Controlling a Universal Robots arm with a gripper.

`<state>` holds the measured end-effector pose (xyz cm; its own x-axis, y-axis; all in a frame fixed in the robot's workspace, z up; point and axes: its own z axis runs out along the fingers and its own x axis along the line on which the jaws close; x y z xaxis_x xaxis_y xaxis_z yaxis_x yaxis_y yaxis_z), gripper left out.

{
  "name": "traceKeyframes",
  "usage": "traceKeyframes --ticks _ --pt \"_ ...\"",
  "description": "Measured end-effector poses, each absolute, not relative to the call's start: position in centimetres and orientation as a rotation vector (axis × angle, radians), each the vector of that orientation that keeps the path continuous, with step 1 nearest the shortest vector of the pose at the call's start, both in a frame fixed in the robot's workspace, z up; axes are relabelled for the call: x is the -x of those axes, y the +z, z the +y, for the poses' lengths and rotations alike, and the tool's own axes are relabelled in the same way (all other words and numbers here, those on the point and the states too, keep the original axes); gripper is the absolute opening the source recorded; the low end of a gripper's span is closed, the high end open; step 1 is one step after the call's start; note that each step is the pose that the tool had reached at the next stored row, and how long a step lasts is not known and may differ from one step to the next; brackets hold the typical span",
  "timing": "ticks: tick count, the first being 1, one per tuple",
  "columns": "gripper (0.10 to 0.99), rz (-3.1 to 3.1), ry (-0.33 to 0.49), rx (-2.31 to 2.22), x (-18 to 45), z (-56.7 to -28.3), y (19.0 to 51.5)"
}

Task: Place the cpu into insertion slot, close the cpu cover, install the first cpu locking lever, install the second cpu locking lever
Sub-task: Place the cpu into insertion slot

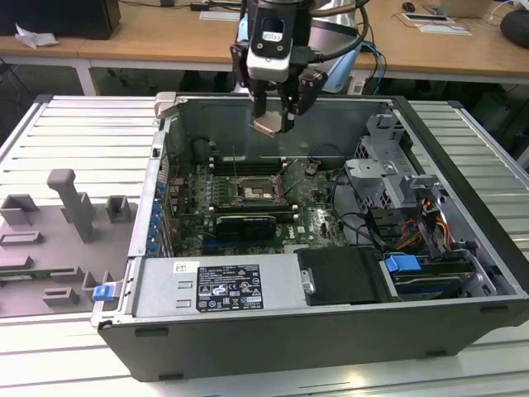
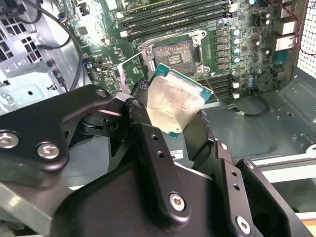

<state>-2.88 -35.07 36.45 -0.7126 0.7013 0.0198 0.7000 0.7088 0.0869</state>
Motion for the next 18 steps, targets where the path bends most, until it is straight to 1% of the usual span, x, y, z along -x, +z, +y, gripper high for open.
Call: traceKeyframes --ticks 18 --pt "0.533 2.703 0.127 -1.555 2.90 -35.07 35.46"
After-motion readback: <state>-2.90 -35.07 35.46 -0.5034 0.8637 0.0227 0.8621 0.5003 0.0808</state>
